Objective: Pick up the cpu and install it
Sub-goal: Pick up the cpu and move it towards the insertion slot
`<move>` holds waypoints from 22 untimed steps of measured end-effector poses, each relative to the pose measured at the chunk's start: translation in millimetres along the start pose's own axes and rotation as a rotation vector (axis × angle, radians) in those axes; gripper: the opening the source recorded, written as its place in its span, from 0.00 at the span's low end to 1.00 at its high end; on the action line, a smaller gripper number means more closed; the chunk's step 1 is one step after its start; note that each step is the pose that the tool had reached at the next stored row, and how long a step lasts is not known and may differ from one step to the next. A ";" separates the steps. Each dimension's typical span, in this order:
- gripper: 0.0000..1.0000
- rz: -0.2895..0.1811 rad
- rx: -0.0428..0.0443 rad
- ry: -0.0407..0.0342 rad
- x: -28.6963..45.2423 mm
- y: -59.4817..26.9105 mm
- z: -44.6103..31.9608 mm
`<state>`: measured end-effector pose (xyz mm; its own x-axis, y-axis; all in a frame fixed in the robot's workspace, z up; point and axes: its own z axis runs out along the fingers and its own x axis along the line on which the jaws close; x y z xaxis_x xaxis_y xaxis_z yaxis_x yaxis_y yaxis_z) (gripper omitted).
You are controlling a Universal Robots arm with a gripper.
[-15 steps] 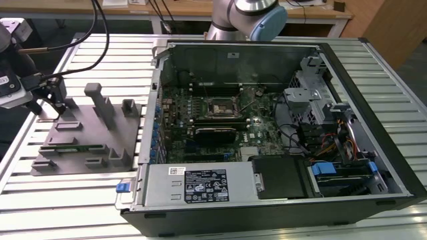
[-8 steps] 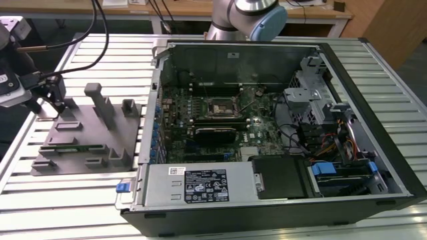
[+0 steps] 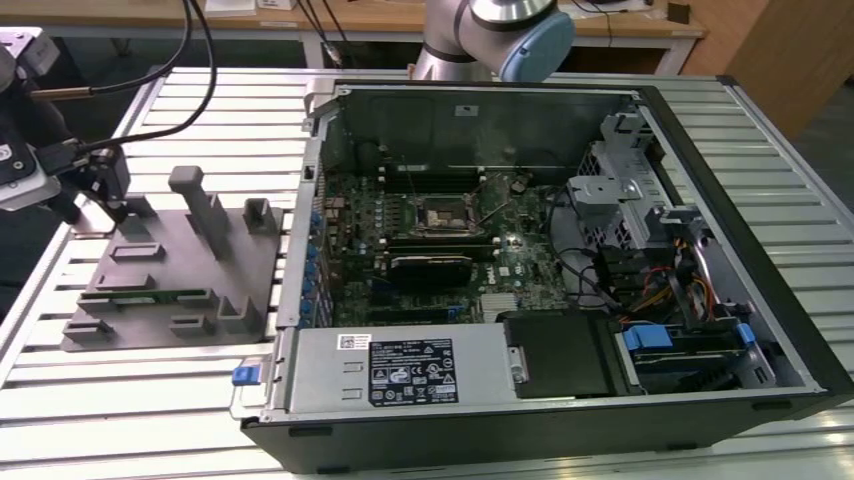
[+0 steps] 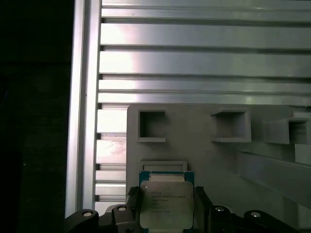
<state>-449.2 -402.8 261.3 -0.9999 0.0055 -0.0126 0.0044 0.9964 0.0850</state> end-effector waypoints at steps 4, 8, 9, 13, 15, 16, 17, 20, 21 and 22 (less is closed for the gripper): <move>0.53 0.000 -0.0031 -0.0001 0.0 0.2 -2.5; 0.53 0.000 -0.0061 -0.0001 -0.1 0.4 -4.9; 0.53 0.000 -0.0069 -0.0001 -0.1 0.5 -5.5; 0.53 0.000 -0.0099 0.0000 -0.1 0.7 -7.9; 0.53 0.000 -0.0113 0.0000 -0.1 0.8 -9.1; 0.53 0.000 -0.0122 -0.0001 -0.1 0.8 -9.7; 0.53 0.000 -0.0129 0.0000 -0.1 0.9 -10.5; 0.53 0.000 -0.0145 0.0000 -0.2 1.1 -12.8; 0.53 0.000 -0.0152 0.0000 -0.2 1.2 -13.7; 0.53 0.000 -0.0158 0.0000 -0.2 1.2 -14.7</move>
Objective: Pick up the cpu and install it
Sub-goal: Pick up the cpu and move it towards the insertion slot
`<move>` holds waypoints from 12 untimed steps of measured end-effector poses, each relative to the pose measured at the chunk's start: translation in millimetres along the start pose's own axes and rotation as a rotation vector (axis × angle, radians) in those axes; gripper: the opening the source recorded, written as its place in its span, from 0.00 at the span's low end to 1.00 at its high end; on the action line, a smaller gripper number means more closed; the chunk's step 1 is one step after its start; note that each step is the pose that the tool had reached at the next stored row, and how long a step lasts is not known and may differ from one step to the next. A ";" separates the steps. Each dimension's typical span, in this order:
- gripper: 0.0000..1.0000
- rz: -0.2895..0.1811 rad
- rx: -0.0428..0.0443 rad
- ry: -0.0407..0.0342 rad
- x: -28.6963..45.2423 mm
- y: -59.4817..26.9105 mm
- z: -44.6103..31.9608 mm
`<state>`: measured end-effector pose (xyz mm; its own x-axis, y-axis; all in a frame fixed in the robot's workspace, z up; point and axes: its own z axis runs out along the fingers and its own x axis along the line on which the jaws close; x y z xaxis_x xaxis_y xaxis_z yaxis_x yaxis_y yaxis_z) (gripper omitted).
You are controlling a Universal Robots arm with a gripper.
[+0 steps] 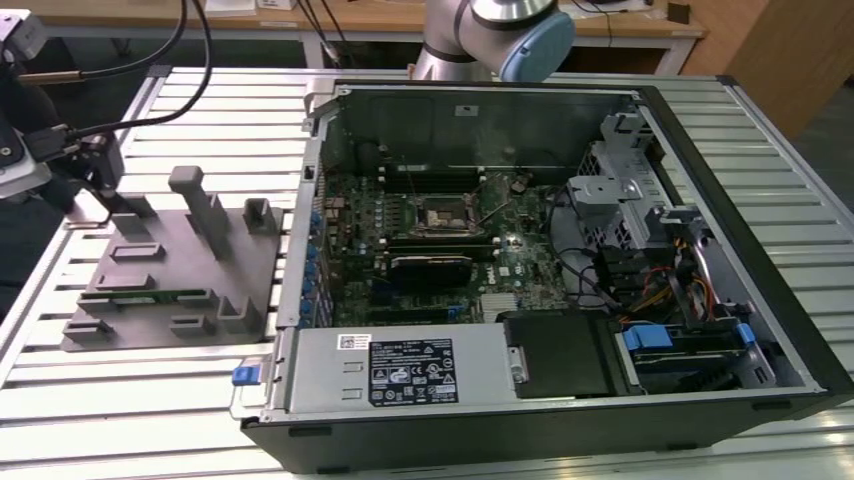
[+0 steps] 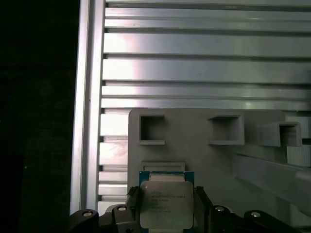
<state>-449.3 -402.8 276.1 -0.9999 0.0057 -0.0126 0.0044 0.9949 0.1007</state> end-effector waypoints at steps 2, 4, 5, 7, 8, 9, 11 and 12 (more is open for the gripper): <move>0.53 0.000 -0.0015 0.0000 0.0 0.2 -1.9; 0.53 0.000 -0.0027 0.0000 -0.1 0.4 -3.8; 0.53 0.000 -0.0034 0.0000 -0.1 0.5 -4.7; 0.53 0.000 -0.0044 -0.0001 -0.1 0.7 -6.8; 0.53 0.000 -0.0048 0.0000 -0.1 0.9 -8.2; 0.53 0.000 -0.0052 0.0000 -0.1 1.0 -9.8; 0.53 0.000 -0.0061 0.0000 -0.2 1.4 -13.4; 0.53 0.000 -0.0065 0.0000 -0.2 1.6 -15.6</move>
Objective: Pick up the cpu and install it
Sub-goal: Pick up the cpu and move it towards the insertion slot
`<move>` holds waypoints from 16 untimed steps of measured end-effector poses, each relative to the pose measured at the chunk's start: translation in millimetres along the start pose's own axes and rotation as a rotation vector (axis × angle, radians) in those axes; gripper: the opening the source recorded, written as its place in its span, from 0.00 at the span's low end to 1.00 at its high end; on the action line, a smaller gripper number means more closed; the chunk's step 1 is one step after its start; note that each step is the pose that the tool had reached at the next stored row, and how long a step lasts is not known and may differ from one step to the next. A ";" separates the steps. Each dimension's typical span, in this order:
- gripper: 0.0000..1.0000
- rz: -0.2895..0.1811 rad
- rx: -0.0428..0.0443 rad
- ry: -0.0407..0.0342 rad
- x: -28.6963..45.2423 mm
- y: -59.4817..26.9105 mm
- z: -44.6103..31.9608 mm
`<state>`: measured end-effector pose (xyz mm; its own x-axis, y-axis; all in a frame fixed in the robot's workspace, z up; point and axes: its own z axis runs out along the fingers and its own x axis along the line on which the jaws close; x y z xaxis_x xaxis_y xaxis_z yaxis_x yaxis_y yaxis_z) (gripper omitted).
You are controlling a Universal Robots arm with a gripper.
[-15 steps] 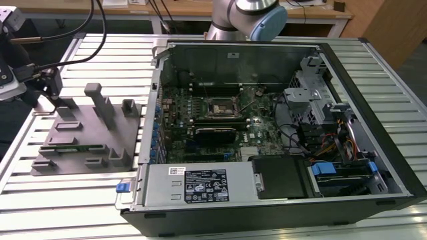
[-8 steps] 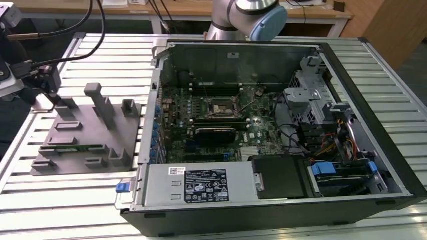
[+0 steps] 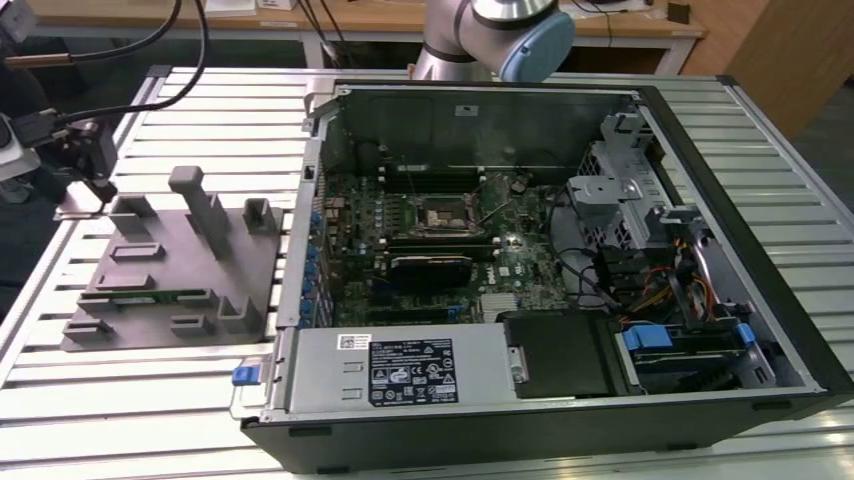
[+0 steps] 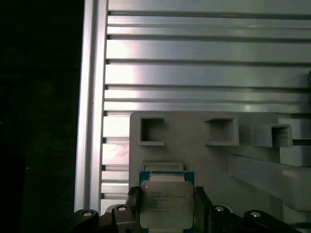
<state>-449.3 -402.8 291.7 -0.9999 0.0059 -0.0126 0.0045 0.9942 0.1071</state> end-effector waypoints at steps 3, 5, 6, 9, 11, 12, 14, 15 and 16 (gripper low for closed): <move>0.53 0.000 -0.0015 0.0000 -0.1 0.7 -6.6; 0.53 0.000 -0.0028 0.0000 -0.2 1.2 -11.1; 0.53 0.000 -0.0036 0.0000 -0.2 1.4 -13.4; 0.53 0.000 -0.0052 0.0000 -0.3 2.1 -19.4; 0.53 0.000 -0.0058 0.0000 -0.3 2.5 -23.1; 0.53 0.000 -0.0062 0.0000 -0.3 2.7 -24.9; 0.53 0.000 -0.0070 0.0001 -0.4 3.1 -28.8; 0.53 0.000 -0.0073 0.0000 -0.4 3.3 -30.6; 0.53 0.000 -0.0076 0.0000 -0.4 3.5 -32.2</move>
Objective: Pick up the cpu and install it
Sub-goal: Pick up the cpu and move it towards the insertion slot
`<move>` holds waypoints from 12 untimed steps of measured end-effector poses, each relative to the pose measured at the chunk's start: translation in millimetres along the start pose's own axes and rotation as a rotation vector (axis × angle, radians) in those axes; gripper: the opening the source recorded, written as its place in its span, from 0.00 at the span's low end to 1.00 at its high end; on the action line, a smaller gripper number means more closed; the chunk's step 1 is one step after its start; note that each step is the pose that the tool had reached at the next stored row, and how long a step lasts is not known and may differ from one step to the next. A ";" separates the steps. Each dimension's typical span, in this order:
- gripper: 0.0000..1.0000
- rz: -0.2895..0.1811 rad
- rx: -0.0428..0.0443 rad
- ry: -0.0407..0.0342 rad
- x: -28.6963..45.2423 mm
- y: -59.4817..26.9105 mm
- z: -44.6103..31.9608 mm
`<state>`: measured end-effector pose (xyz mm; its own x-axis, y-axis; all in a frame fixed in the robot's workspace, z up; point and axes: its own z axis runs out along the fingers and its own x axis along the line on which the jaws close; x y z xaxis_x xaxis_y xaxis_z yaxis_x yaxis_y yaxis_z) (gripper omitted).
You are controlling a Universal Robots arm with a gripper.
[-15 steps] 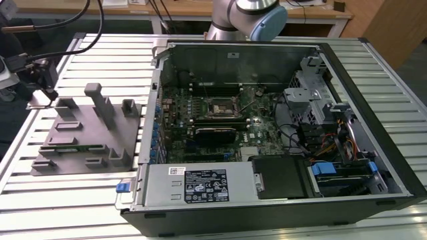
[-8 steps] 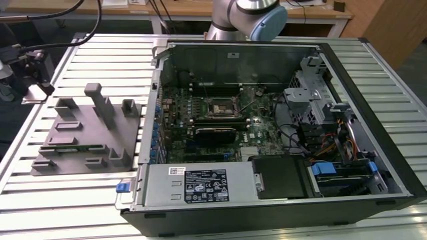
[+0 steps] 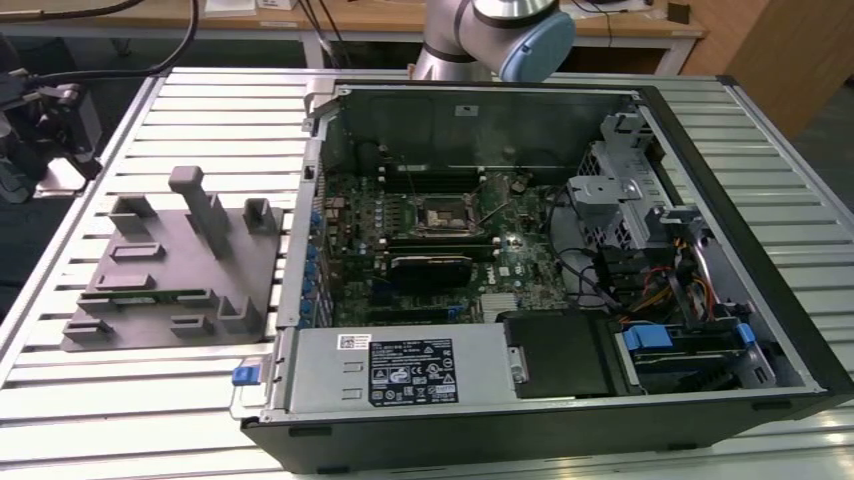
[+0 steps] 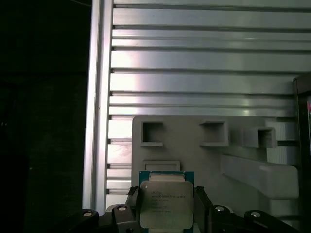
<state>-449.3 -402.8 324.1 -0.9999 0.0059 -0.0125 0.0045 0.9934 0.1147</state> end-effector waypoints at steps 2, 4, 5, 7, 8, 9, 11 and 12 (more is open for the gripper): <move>0.53 0.000 -0.0006 0.0000 -0.1 0.4 -3.3; 0.53 0.000 -0.0012 -0.0001 -0.1 0.7 -6.2; 0.53 0.000 -0.0015 -0.0001 -0.1 0.9 -7.8; 0.53 0.000 -0.0018 0.0000 -0.2 1.3 -11.7; 0.53 0.000 -0.0020 0.0000 -0.2 1.6 -13.8; 0.53 0.000 -0.0022 0.0000 -0.2 1.8 -16.0; 0.53 0.000 -0.0027 -0.0001 -0.3 2.4 -20.4; 0.53 0.000 -0.0029 -0.0001 -0.3 2.6 -22.6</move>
<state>-449.3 -402.8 346.8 -0.9999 0.0060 -0.0126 0.0045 0.9931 0.1176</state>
